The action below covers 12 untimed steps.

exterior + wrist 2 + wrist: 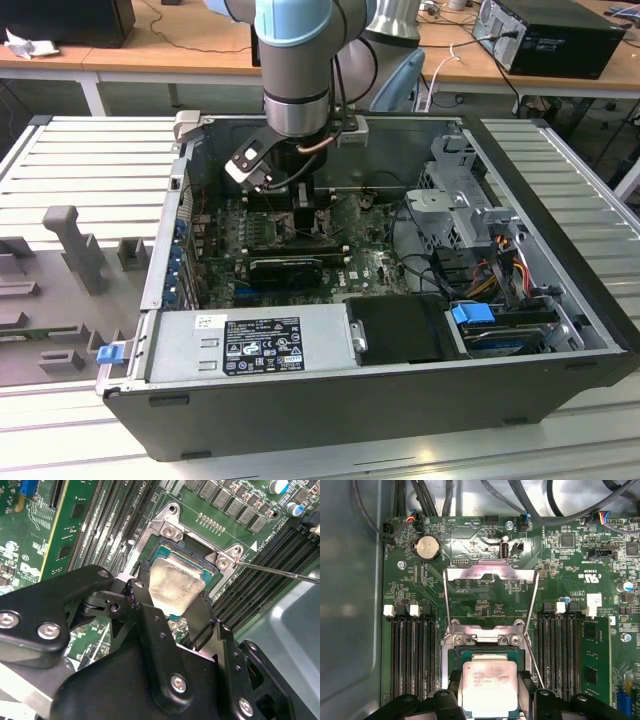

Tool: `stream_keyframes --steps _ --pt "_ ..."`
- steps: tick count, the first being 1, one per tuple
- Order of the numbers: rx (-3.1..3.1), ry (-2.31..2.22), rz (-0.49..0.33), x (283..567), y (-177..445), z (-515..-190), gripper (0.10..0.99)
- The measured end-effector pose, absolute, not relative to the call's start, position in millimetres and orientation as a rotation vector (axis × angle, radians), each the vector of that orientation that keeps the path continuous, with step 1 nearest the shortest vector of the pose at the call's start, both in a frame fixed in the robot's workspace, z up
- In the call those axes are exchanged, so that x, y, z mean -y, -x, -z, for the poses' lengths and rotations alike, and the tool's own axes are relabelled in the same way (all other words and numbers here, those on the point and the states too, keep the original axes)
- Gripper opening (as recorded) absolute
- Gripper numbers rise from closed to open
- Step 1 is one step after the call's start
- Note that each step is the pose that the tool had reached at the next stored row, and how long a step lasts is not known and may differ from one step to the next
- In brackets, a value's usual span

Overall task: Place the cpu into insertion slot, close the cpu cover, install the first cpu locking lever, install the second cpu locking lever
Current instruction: 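Place the cpu into insertion slot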

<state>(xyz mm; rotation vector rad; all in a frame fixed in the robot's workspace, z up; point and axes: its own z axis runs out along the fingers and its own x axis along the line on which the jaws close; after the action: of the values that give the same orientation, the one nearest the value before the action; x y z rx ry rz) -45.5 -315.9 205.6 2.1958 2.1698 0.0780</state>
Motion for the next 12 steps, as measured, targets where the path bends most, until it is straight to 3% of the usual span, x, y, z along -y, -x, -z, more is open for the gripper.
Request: stream_keyframes --steps 12 --pt "-2.17 -2.195 -0.078 314.3 45.7 -201.3 0.529"
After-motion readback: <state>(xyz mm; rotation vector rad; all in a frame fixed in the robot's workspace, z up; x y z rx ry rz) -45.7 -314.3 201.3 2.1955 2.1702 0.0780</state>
